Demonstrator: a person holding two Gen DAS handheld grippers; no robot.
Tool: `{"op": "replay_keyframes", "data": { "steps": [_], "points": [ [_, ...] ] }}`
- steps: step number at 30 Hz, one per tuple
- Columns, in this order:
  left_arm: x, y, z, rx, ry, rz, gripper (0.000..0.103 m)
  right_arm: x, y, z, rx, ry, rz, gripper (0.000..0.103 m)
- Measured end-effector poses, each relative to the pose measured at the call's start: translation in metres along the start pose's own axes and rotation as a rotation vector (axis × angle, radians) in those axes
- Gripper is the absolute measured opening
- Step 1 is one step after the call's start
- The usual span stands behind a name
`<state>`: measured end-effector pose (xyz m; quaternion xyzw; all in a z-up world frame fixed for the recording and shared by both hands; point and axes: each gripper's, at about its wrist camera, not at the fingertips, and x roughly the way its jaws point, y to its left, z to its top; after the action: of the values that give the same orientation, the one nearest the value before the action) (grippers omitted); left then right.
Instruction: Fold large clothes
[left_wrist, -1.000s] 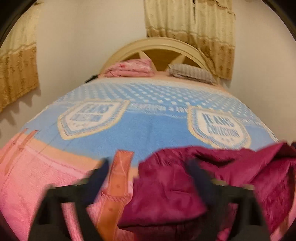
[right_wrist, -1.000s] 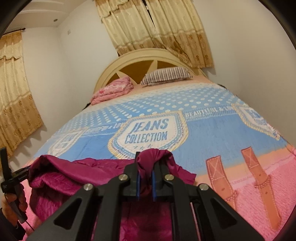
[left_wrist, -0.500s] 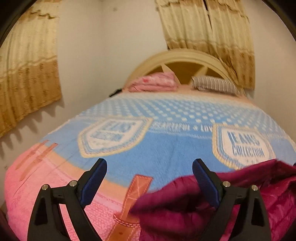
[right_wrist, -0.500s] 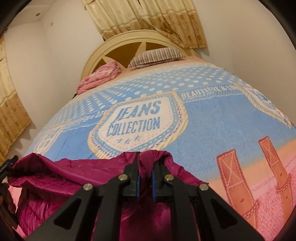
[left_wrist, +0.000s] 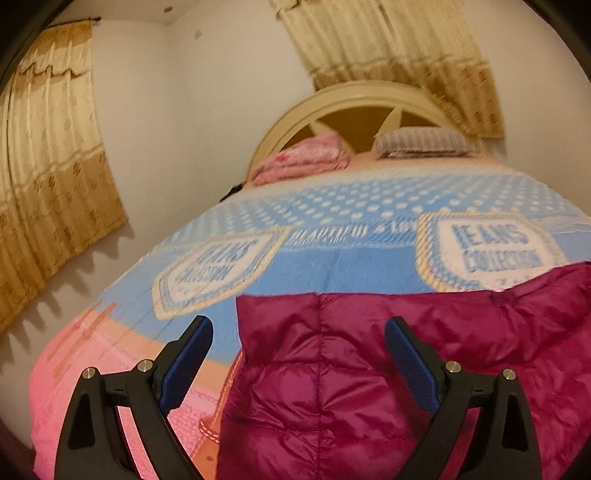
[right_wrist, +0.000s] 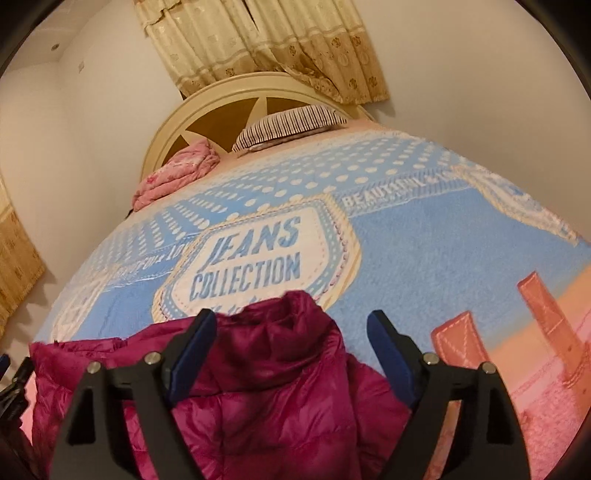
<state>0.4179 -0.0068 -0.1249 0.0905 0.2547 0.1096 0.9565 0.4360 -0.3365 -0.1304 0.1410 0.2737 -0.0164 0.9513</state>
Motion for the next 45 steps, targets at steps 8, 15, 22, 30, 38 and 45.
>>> {"op": "replay_keyframes", "data": {
  "steps": [8, 15, 22, 30, 38, 45],
  "points": [
    [0.014, 0.003, -0.003, -0.046, 0.072, 0.04, 0.095, -0.061, 0.069, -0.027, -0.131, -0.052, 0.069, 0.088],
    [-0.016, -0.008, 0.001, -0.001, -0.017, -0.007, 0.095, -0.027, 0.106, -0.067, -0.261, 0.002, 0.064, 0.091],
    [0.039, -0.019, -0.013, -0.034, 0.137, -0.014, 0.095, 0.01, 0.087, -0.064, -0.207, 0.09, 0.003, 0.091],
    [0.049, -0.035, -0.023, 0.017, 0.148, -0.035, 0.095, 0.012, 0.075, -0.08, -0.165, 0.135, -0.011, 0.091],
    [0.063, -0.043, -0.025, 0.049, 0.18, -0.059, 0.095, 0.015, 0.072, -0.086, -0.151, 0.159, -0.038, 0.091],
    [0.074, -0.044, -0.027, 0.046, 0.226, -0.093, 0.096, 0.018, 0.071, -0.088, -0.136, 0.184, -0.064, 0.091]
  ]
}}
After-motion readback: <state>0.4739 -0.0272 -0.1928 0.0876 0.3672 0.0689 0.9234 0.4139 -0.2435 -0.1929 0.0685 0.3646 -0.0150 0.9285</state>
